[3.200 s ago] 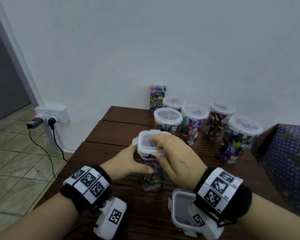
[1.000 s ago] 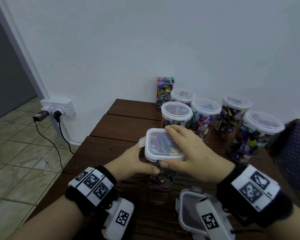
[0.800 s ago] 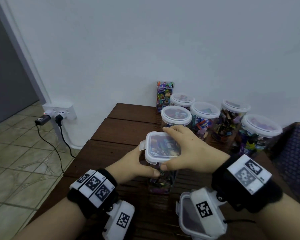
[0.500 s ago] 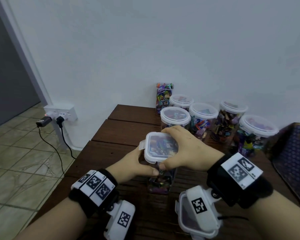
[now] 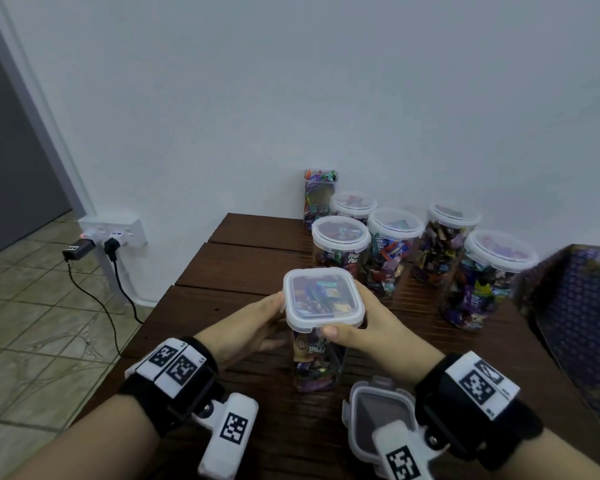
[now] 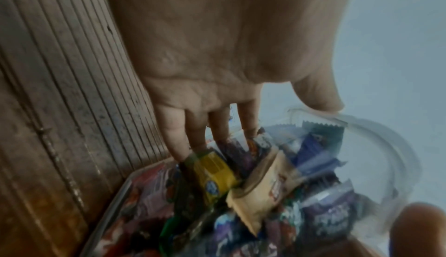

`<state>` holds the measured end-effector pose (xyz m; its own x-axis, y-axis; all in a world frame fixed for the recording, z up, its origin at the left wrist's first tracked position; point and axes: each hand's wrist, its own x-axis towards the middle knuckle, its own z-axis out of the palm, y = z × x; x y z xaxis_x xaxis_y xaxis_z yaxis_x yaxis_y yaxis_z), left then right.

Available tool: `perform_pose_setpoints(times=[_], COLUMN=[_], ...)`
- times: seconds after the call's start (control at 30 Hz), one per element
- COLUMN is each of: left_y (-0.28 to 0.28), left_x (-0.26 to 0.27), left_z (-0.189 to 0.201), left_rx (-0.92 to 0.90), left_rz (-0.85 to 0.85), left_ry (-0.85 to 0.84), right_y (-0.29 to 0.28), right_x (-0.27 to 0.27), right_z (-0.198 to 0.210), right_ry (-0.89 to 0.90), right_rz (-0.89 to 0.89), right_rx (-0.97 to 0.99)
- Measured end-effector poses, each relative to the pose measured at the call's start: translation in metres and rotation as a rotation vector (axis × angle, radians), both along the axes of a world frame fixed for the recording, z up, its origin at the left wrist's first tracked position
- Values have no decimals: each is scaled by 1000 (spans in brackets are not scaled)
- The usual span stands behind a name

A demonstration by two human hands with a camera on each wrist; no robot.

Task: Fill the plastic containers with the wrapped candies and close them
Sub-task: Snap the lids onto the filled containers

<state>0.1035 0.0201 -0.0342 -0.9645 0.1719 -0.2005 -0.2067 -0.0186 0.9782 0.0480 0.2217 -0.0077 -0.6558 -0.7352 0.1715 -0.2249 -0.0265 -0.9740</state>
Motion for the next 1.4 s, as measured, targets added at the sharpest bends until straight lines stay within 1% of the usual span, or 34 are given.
perform_pose_setpoints(times=[0.13, 0.37, 0.5, 0.6, 0.67, 0.77, 0.9, 1.07, 1.2, 1.4], left_y=[-1, -1, -3, -9, -14, -16, -19, -25, -33, -32], left_x=[-1, -2, -4, -9, -15, -27, -49, -82, -115, -164], left_z=[-2, -1, -1, 9, 18, 33, 45, 50, 51, 55], left_rx=[-33, -96, -83, -154, -229, -334, -341, -355, -477, -644], left_rz=[35, 30, 8, 35, 53, 130, 281, 417, 525, 574], left_ry=[20, 34, 38, 45, 83, 120, 152, 166, 187, 181], right_y=[2, 1, 2, 4, 8, 22, 45, 68, 73, 72], right_x=[-2, -4, -5, -5, -7, -12, -18, -35, -49, -68], right_z=[-5, -10, -8, -1, -1, -1, 4, 5, 9, 8], right_ry=[-40, -76, -72, -42, -36, -47, -39, -7, -1, -11], right_rz=[22, 47, 40, 45, 12, -41, -74, -150, -206, -231], right_rx=[-7, 5, -6, -18, -27, -29, -29, -14, -15, 16])
